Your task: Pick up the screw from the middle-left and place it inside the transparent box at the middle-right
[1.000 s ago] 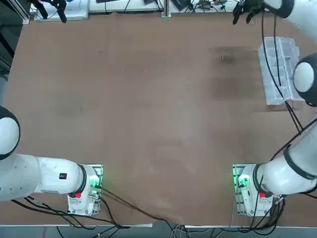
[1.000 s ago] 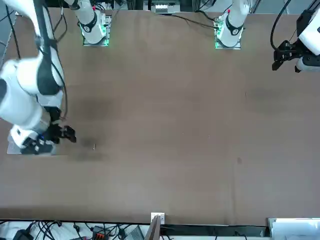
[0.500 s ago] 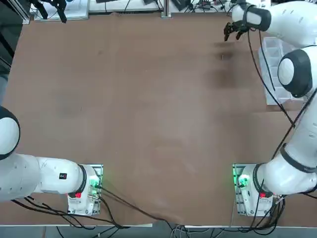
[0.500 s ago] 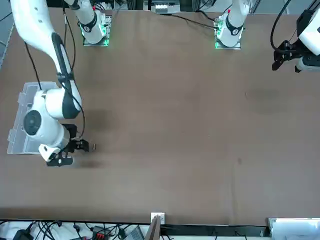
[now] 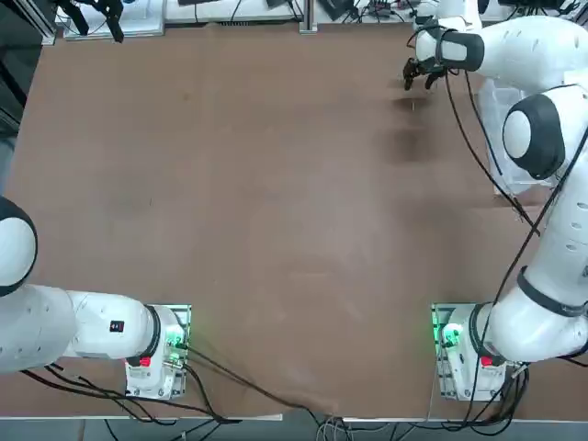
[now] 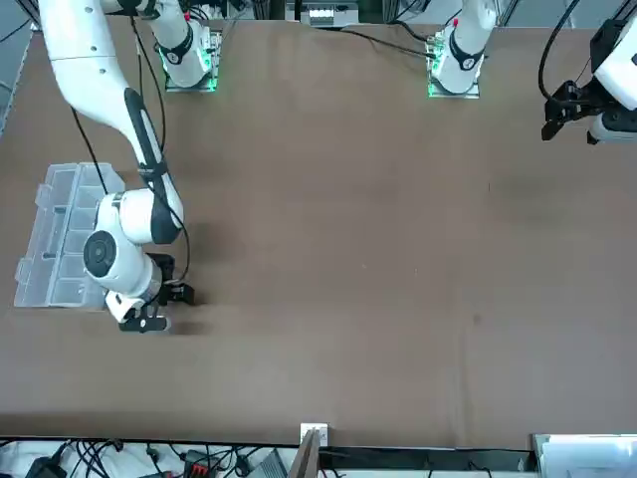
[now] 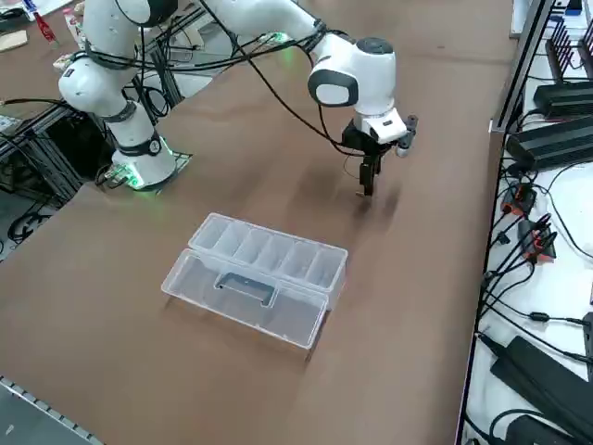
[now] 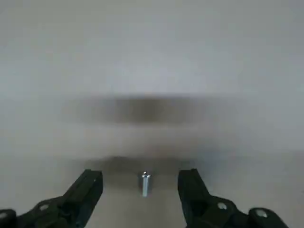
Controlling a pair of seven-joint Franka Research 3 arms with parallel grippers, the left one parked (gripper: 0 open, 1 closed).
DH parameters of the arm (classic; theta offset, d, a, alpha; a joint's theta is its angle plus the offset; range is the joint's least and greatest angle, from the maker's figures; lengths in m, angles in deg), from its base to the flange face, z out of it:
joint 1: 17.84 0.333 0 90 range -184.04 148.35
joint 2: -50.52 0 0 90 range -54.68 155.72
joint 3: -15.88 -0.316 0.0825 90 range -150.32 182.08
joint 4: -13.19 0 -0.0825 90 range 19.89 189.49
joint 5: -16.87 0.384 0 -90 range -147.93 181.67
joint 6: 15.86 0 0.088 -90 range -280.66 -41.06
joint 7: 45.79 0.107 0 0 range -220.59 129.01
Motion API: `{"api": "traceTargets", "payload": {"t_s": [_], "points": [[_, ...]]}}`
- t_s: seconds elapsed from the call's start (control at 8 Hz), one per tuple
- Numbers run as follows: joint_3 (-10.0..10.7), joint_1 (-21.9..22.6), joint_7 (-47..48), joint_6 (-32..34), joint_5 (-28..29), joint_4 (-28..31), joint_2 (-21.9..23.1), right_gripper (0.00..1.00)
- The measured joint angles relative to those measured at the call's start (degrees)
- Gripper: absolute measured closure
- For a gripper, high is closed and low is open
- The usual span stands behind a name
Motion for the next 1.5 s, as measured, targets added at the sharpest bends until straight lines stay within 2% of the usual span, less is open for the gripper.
{"api": "traceTargets", "payload": {"t_s": [0.38, 0.62, 1.12, 1.5], "points": [[0.0, 0.5, 0.6, -1.5, 0.0, 1.7, -1.0, 0.08], [0.2, 0.5, 0.6, -1.9, 0.0, 2.9, -1.5, 0.18], [0.7, 0.4, 0.6, -2.8, 0.0, 3.1, -1.5, 0.31], [0.6, 0.4, 0.6, -3.1, 0.0, 3.1, -1.5, 0.36]]}}
